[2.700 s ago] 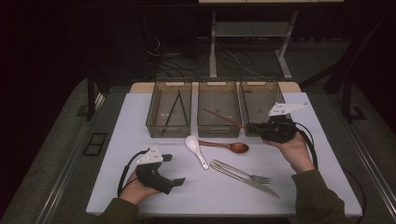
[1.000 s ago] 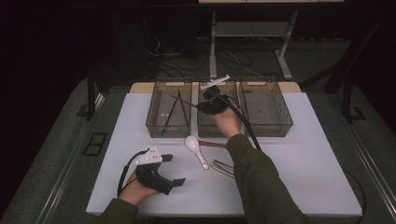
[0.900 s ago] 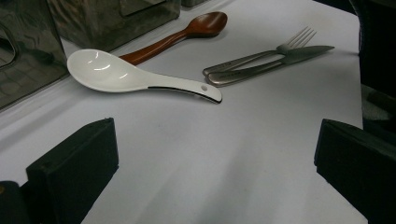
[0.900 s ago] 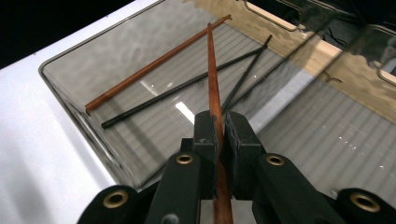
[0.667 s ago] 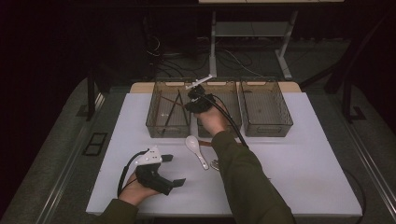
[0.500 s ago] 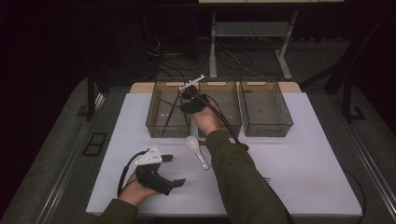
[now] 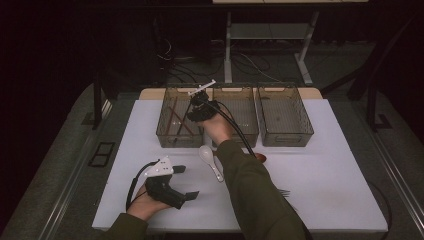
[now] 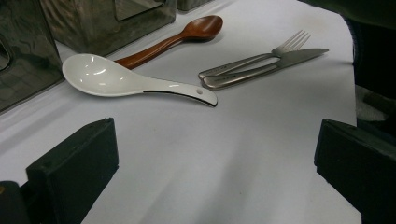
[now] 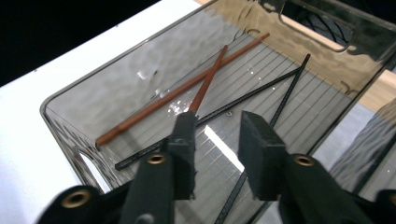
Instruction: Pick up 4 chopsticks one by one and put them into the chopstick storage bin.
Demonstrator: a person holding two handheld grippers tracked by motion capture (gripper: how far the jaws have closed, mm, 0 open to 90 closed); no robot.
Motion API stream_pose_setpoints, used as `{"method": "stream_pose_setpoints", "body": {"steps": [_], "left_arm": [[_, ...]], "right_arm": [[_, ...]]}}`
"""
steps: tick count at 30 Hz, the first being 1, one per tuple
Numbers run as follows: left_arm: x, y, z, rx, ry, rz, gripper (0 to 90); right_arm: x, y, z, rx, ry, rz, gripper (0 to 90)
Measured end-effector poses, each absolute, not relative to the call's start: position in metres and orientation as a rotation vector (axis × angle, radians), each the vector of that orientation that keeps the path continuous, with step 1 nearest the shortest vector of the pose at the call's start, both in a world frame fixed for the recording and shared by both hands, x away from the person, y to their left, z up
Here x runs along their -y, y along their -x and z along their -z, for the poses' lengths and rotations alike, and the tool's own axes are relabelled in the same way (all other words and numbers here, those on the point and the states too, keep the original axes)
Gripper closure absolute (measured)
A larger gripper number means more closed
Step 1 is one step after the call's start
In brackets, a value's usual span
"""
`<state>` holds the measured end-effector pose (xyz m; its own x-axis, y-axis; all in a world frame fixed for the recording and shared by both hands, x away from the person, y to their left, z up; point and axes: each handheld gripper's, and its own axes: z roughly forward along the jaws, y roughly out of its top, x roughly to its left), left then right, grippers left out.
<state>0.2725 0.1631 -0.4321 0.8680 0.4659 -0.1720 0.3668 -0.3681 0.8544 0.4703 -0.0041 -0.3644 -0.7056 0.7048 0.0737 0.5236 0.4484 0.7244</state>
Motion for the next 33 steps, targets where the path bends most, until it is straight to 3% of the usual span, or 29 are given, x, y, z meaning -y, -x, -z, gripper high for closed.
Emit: {"method": "stream_pose_setpoints", "body": {"steps": [10,33], "left_arm": [[-0.163,-0.273,0.432,-0.614,-1.992,-0.117,0.0],[-0.162,-0.275,0.435,-0.624,-2.004,-0.118,0.0]], "right_arm": [[0.018,-0.465,0.356,-2.474,-1.045,-1.175,47.2],[0.104,-0.421,0.344,-2.471,-0.974,-1.295,36.8]]}}
